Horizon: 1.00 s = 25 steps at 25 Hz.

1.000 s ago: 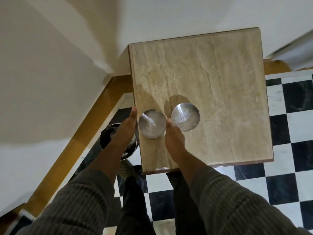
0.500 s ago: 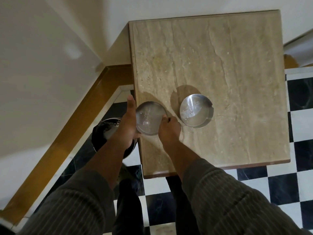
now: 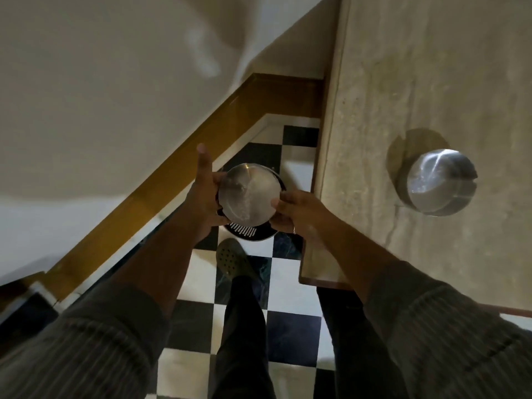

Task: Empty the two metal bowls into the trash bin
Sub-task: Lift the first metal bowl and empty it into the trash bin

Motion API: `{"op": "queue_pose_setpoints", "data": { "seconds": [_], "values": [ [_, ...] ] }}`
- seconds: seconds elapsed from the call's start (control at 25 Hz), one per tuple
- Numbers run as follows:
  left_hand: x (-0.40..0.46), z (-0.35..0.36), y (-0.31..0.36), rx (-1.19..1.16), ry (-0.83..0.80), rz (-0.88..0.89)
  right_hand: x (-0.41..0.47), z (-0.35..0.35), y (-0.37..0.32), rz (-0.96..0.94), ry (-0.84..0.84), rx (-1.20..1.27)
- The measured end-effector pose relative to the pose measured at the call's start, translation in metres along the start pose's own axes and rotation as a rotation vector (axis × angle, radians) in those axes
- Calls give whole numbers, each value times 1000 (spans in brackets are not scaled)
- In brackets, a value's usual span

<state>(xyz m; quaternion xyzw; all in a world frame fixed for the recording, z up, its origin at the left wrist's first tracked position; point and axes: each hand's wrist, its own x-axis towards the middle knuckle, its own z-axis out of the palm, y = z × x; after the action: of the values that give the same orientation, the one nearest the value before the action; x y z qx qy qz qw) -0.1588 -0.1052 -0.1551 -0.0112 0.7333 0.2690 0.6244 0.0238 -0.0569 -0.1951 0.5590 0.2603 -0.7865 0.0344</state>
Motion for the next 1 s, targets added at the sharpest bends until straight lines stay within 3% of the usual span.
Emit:
{"op": "queue_pose_setpoints", "data": {
  "seconds": [0.08, 0.24, 0.32, 0.48, 0.6, 0.72, 0.8, 0.92, 1.0],
  "values": [
    [11, -18, -6, 44, -46, -65, 6, 9, 5, -69, -54, -175],
    [44, -48, -5, 343, -255, -132, 21, 21, 2, -403, -94, -786],
    [64, -51, 3, 460, -348, -140, 32, 15, 2, -553, -94, -923],
    [102, -35, -5, 756, -462, 2, 57, 5, 13, -854, -102, -1226],
    [119, -27, -33, 830, -355, 251, 72, 1, 26, -947, -65, -1355],
    [128, -27, -70, 1074, -78, 707, 68, -6, 28, -881, -33, -1462],
    [127, -27, -90, 1155, 24, 799, 49, -11, 14, -1011, 55, -1471],
    [132, -27, -102, 1131, 30, 872, 8, -4, -9, -1316, 185, -1327],
    [133, -27, -101, 1130, 46, 932, 0, 1, -7, -1369, 205, -1275]
  ]
}}
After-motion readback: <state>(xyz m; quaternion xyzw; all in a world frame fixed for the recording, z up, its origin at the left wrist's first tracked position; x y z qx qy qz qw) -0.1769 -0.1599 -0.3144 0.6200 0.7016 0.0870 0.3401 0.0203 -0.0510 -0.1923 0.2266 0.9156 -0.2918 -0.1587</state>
